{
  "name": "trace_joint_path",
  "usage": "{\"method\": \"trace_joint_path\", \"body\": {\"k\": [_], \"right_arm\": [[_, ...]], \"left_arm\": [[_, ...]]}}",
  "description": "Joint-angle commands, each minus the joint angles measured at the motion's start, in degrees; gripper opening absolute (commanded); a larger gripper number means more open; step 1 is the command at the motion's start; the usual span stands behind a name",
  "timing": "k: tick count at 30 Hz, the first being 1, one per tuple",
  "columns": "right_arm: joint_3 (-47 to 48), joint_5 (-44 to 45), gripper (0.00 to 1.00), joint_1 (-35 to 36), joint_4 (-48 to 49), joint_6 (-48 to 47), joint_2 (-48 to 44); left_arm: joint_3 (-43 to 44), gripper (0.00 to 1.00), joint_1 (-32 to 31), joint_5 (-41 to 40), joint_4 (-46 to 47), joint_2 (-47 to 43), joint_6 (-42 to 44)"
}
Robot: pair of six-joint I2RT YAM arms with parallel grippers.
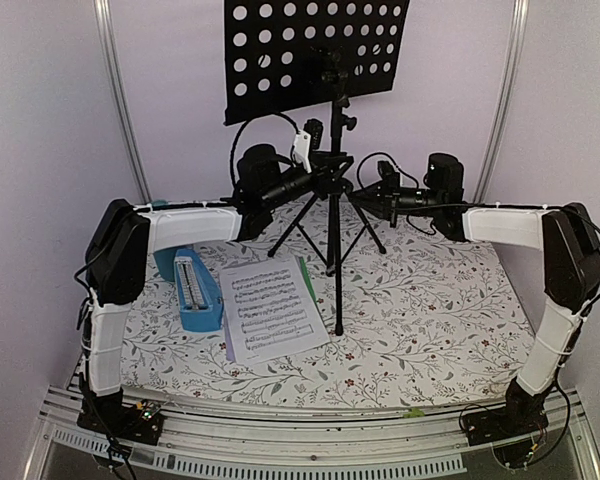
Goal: Set up the instrument practice props
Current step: Screw the knob on the music stand.
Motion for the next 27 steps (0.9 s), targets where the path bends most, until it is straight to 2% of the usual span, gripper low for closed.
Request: {"method": "trace_joint_path", "body": {"k": [1,5,8,10,11,12,14,16,17,19,21,27], "right_arm": [[-1.3,3.0,0.0,-2.5,13.1,21.7,1.3],[-2.0,4.2,0.03,-2.5,13.6,24.6,0.3],[-0.5,5.4,0.12,-2.6,5.8,16.7,-1.6],[1.1,8.2,0.2,-2.7,-1.9,6.7,-3.7],[1.4,10.5,0.25,-2.7,-5.2,-1.8,-5.0],[2.0,15.4,0.29,-2.5,-9.2,-7.5,-6.4],[2.0,22.9,0.33,-1.6,-14.6,-25.3,-9.2],[0.3,32.2,0.38,0.6,-15.3,-38.5,-12.2],[-1.0,36.2,0.41,2.3,-14.6,-48.0,-13.8],[-4.7,41.4,0.46,4.1,-10.9,-59.4,-15.1],[-7.9,42.7,0.5,4.8,-7.4,-69.8,-16.0],[-17.3,40.6,0.62,5.6,7.3,-88.1,-17.7]], "left_arm": [[-3.1,0.0,0.2,5.2,-2.8,-1.4,-0.1],[-2.1,0.0,0.3,5.8,-3.6,-0.9,0.1],[-1.5,0.0,0.3,6.1,-3.7,-0.7,-0.1],[-1.4,0.0,0.3,6.1,-3.8,-0.6,-0.1],[-1.4,0.0,0.3,6.2,-3.9,-0.6,0.0],[-1.4,0.0,0.3,6.2,-4.0,-0.7,0.0],[-1.6,0.0,0.3,6.3,-4.0,-0.9,0.0],[-1.7,0.0,0.3,6.3,-4.1,-1.0,0.1],[-1.6,0.0,0.3,6.4,-4.2,-1.0,0.1],[-1.3,0.0,0.3,6.5,-4.4,-0.9,0.1],[-0.9,0.0,0.2,6.5,-4.7,-0.5,-0.1],[0.0,0.0,0.2,6.4,-5.4,-0.1,0.1]]}}
